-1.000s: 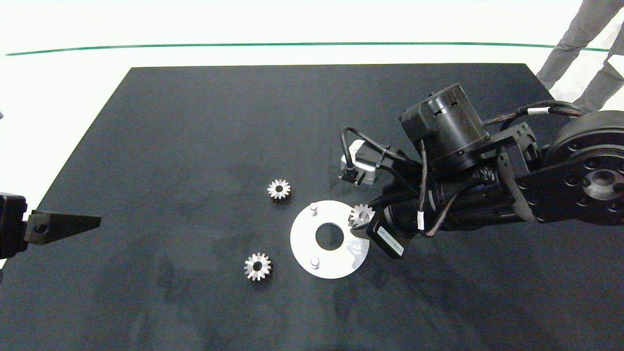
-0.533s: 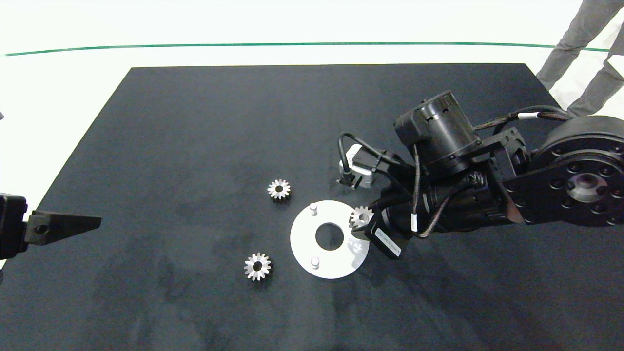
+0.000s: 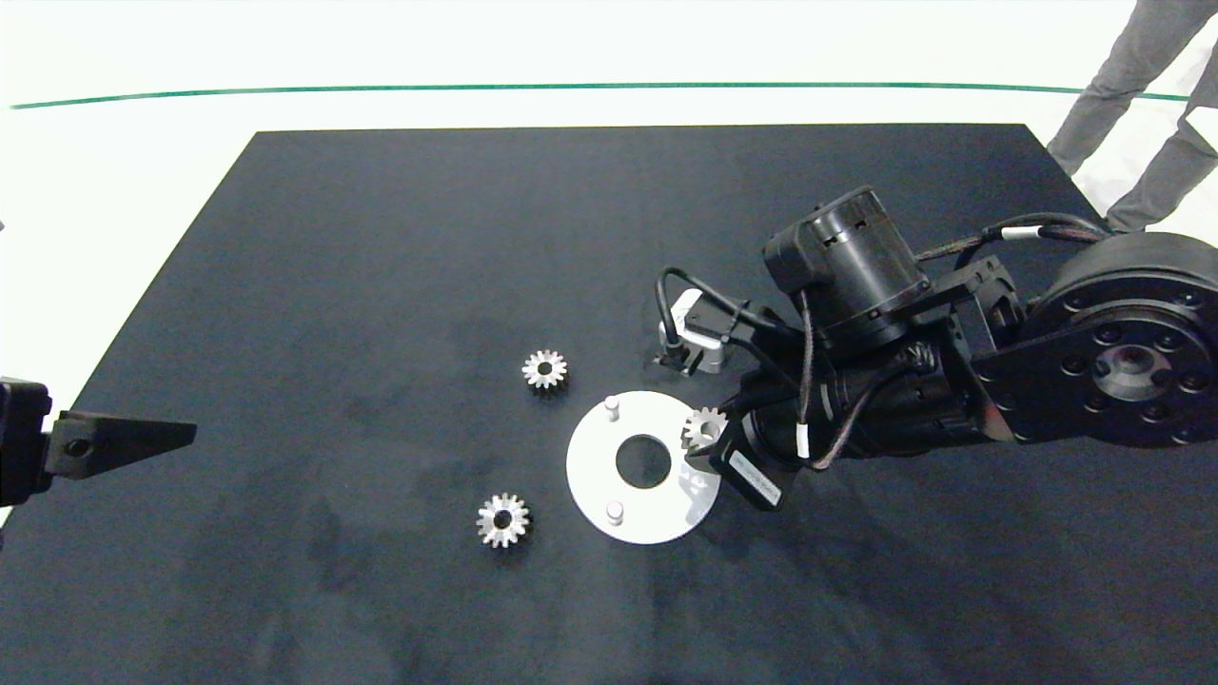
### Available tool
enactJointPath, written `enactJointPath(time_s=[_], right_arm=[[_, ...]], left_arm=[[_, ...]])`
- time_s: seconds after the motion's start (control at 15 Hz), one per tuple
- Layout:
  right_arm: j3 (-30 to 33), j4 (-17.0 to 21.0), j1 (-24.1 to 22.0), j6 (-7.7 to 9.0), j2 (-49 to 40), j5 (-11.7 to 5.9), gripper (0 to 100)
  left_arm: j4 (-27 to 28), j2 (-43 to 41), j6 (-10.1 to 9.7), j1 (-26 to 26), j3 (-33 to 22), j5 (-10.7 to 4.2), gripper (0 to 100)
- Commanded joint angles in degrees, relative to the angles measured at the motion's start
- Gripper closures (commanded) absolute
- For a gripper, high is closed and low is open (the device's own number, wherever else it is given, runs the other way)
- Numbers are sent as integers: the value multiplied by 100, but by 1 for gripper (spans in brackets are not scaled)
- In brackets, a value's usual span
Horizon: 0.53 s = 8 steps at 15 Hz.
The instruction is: Install three planetary gears onto the carrier pins
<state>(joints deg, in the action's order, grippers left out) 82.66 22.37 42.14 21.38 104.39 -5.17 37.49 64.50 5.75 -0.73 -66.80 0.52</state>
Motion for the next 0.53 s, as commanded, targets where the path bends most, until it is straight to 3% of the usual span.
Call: enactJointPath(time_s=[0.07, 0.53], right_arm=[[-14, 13, -4, 15, 3, -10, 81], [-75, -22, -4, 24, 99, -177, 81]], left_arm=[[22, 10, 5, 3, 1, 0, 0], [22, -8, 5, 3, -8, 0, 0]])
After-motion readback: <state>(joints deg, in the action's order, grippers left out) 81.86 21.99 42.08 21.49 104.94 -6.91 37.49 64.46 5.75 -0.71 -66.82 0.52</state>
